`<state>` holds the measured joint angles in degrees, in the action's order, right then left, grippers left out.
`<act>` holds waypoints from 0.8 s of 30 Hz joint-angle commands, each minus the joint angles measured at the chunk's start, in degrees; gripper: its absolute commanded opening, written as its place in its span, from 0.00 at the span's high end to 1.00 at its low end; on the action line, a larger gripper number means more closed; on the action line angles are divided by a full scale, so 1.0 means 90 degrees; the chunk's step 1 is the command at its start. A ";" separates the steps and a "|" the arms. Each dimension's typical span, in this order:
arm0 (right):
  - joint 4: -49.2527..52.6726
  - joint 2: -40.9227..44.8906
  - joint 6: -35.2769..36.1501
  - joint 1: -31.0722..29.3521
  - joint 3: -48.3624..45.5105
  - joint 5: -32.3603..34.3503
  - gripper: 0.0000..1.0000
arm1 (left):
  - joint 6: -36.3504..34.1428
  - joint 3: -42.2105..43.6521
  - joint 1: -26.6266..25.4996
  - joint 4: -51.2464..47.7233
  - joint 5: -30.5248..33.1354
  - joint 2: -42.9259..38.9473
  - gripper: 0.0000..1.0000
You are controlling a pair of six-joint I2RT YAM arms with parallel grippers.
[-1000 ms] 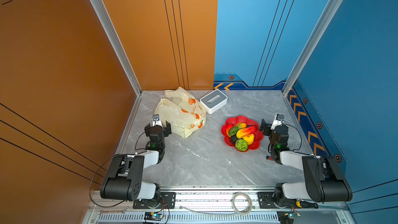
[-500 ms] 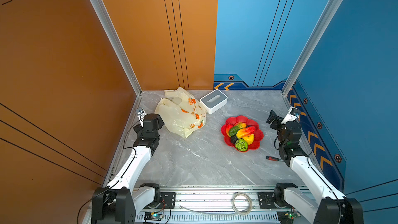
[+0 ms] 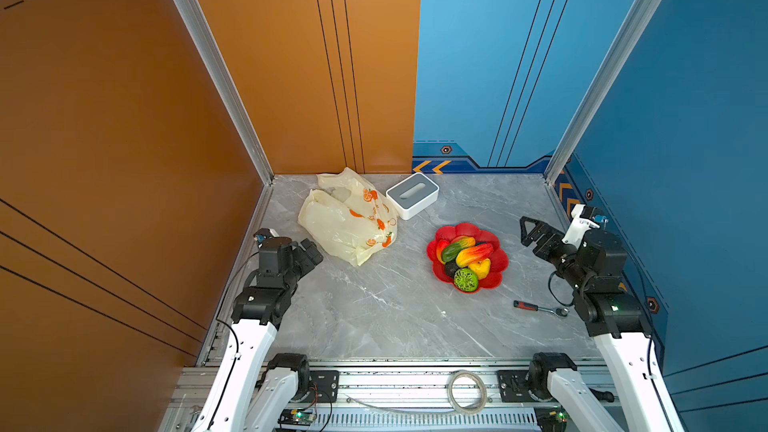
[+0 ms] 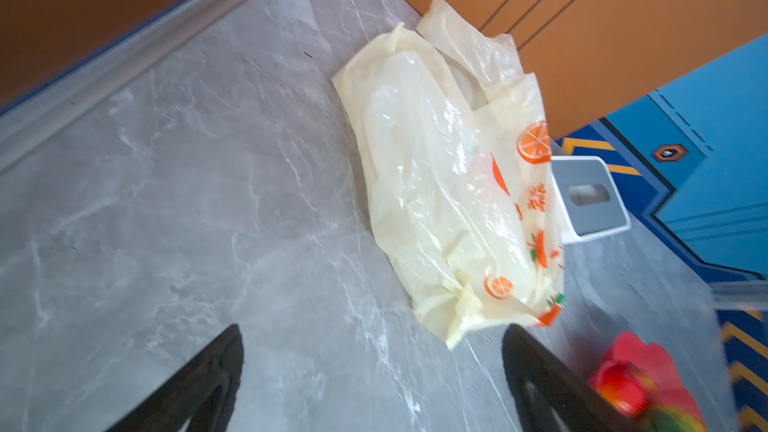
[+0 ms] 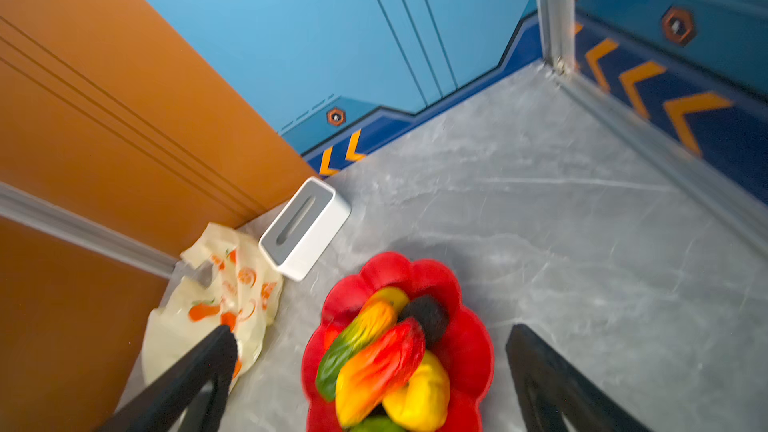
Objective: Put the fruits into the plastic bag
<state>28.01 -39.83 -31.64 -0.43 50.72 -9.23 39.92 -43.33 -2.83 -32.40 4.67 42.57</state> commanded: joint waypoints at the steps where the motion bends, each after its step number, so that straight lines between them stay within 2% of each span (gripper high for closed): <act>1: 0.1394 0.0230 -0.0495 -0.0084 0.0193 -0.1070 0.00 | 0.0271 -0.0257 -0.0081 -0.0682 -0.0897 -0.0340 0.02; 6: 0.1582 0.0395 -0.0860 -0.0324 0.0374 -0.1725 0.00 | 0.0496 -0.0471 -0.0096 -0.0934 -0.1332 -0.0435 0.02; 11: 0.1541 0.0246 -0.1062 -0.0766 0.0700 -0.1819 0.00 | 0.0695 -0.0840 -0.0077 -0.1113 -0.1344 -0.0216 0.02; 20: 0.1180 -0.0780 -0.0893 -0.1143 0.1126 -0.1962 0.00 | 0.0896 -0.1699 0.0263 -0.1224 -0.1202 0.1202 0.02; 24: 0.0902 -0.1063 -0.0881 -0.1212 0.1172 -0.2096 0.00 | 0.1433 -0.2035 0.0645 -0.1114 -0.1477 0.2090 0.02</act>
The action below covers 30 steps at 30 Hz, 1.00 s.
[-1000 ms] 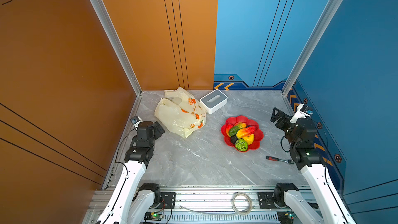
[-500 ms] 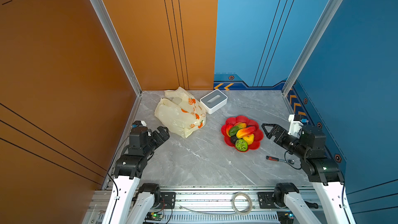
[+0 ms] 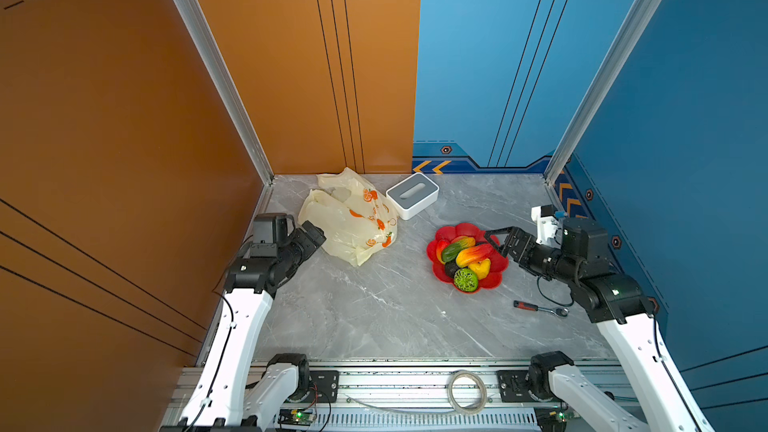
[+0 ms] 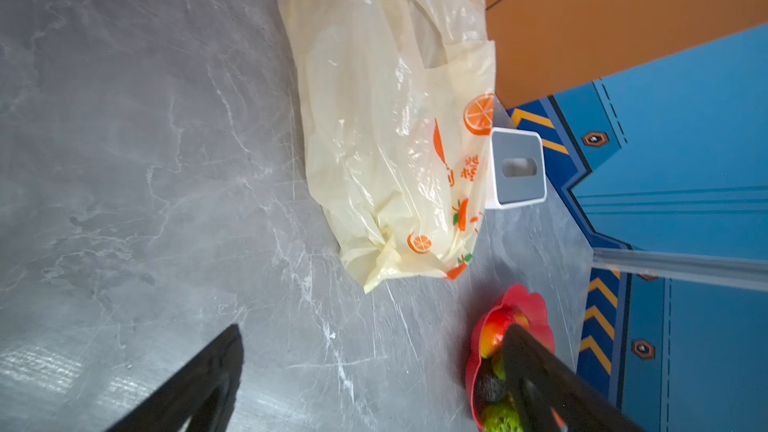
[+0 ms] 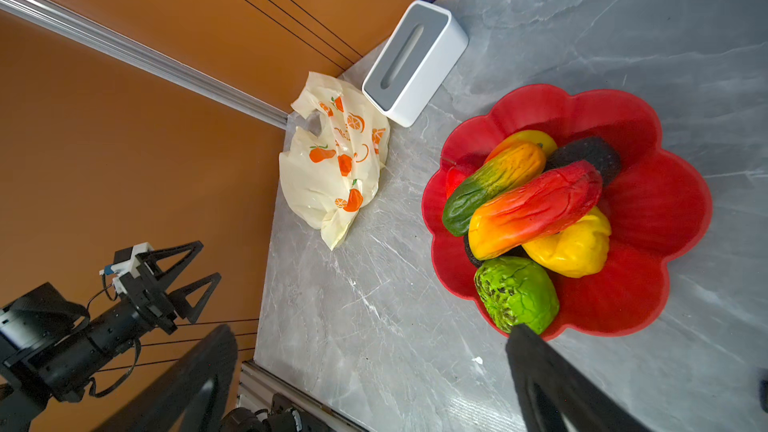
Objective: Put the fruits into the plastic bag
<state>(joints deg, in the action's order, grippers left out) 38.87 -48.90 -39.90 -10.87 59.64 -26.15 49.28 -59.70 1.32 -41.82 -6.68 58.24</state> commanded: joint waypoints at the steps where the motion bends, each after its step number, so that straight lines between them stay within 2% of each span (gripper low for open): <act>1: -0.0376 -0.0095 0.0032 -0.0060 0.0180 -0.0245 0.00 | 0.0496 -0.0274 0.0268 0.0065 -0.0345 0.0613 0.02; 9: -0.0768 -0.0350 0.0039 -0.0183 -0.0009 -0.0239 0.00 | 0.0658 -0.1498 0.0584 0.0387 -0.0680 0.2804 0.02; 16: -0.1007 -0.0738 0.0059 -0.0279 -0.0130 -0.0274 0.00 | 0.0880 -0.2080 0.0810 0.0975 -0.0713 0.4244 0.02; 23: -0.1600 -0.1508 0.0150 -0.0393 -0.0020 -0.0611 0.00 | 0.0932 -0.2861 0.0842 0.1200 -0.0693 0.5239 0.02; 30: -0.2325 -0.2564 0.0023 -0.0786 0.0299 -0.0718 0.00 | 0.0912 -0.3506 0.0840 0.1205 -0.0675 0.5972 0.02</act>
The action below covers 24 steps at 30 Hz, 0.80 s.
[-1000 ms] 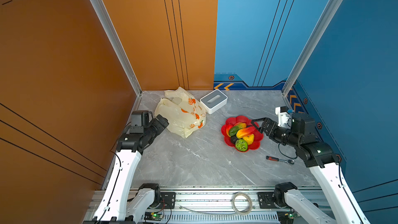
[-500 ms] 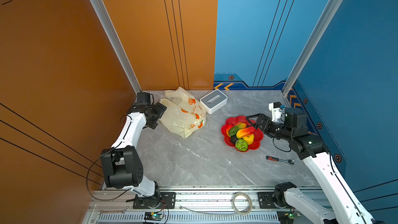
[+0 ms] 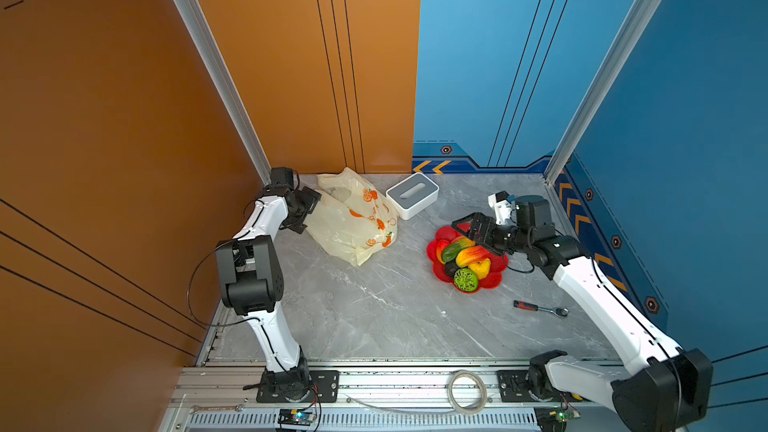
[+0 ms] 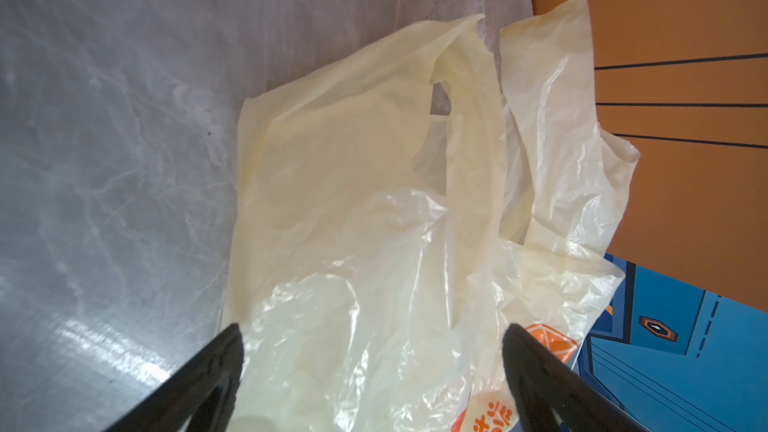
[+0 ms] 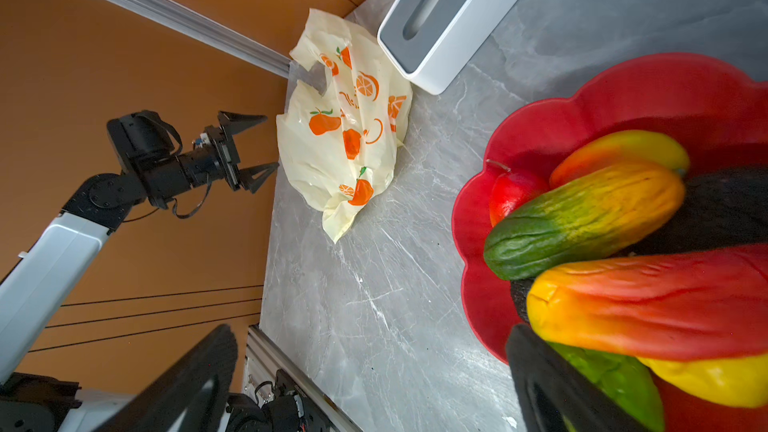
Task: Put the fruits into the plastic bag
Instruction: 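Close the left gripper on the bag's top edge while the right hovers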
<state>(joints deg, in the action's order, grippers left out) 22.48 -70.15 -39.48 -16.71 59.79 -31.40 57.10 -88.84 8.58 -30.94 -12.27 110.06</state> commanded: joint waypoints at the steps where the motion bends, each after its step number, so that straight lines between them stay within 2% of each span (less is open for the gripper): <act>1: -0.0575 -0.0333 -0.0033 -0.0199 0.0323 -0.0125 0.00 | 0.0042 -0.0353 0.0042 -0.0010 -0.0059 0.0337 0.02; 6: -0.0748 -0.0883 -0.0074 -0.0422 0.0593 -0.0115 0.00 | 0.0053 -0.0724 0.0067 -0.0011 -0.0072 0.0845 0.00; 11: -0.0863 -0.1306 -0.0123 -0.0569 0.0822 -0.0076 0.00 | -0.0007 -0.1006 0.0056 -0.0010 -0.0049 0.1212 0.05; 15: -0.1001 -0.1645 -0.0182 -0.0708 0.0952 -0.0076 0.00 | -0.0060 -0.1133 0.0070 -0.0012 -0.0062 0.1407 0.13; 18: -0.1063 -0.1880 -0.0233 -0.0823 0.1038 -0.0070 0.00 | -0.0074 -0.1197 0.0072 -0.0009 -0.0136 0.1540 0.41; 19: -0.1064 -0.1933 -0.0236 -0.0855 0.1072 -0.0066 0.00 | -0.0084 -0.1225 0.0072 -0.0009 -0.0191 0.1585 0.46; 24: -0.1069 -0.2122 -0.0236 -0.1033 0.1209 -0.0018 0.00 | -0.0220 -0.1311 0.0111 -0.0010 -0.0258 0.1706 0.81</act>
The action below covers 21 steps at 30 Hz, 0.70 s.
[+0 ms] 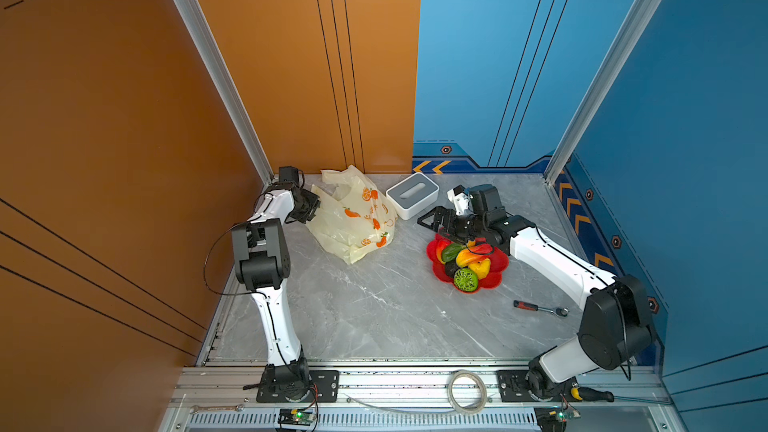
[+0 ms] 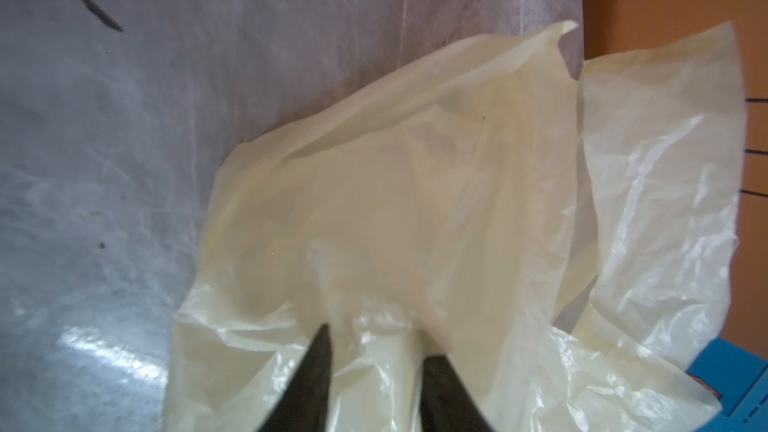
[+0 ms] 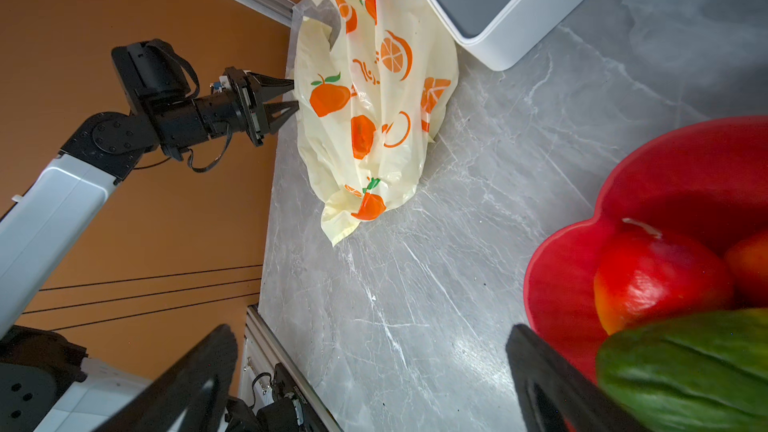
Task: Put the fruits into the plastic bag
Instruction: 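Close the left gripper on the bag's top edge while the right hovers, then lift the bag with the left gripper and swing it toward the right gripper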
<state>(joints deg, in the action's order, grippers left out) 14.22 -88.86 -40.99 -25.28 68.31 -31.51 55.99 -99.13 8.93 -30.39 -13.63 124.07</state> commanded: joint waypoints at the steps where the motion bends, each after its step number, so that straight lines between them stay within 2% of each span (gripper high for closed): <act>1: -0.0153 -0.0049 -0.0069 -0.0100 0.0280 0.0011 0.00 | -0.0114 -0.0176 0.0086 -0.0070 -0.0106 0.0150 0.88; 3: -0.0145 -0.0067 -0.0067 -0.0126 0.0284 0.0034 0.00 | -0.0155 -0.0194 0.0103 -0.0070 -0.0128 0.0157 1.00; 13: -0.0018 0.0007 -0.0099 -0.0267 0.0437 0.0150 0.00 | -0.0708 -0.0476 0.0077 -0.0428 0.0092 -0.0240 1.00; 21: 0.0139 0.0430 -0.0147 -0.0394 0.0466 0.0480 0.00 | -0.1655 -0.1741 -0.0375 -0.1408 0.0867 -0.0909 1.00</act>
<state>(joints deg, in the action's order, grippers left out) 14.15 -88.40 -41.65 -28.51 71.09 -29.67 46.26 -109.95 7.73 -38.46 -9.78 121.32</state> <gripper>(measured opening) 0.995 0.045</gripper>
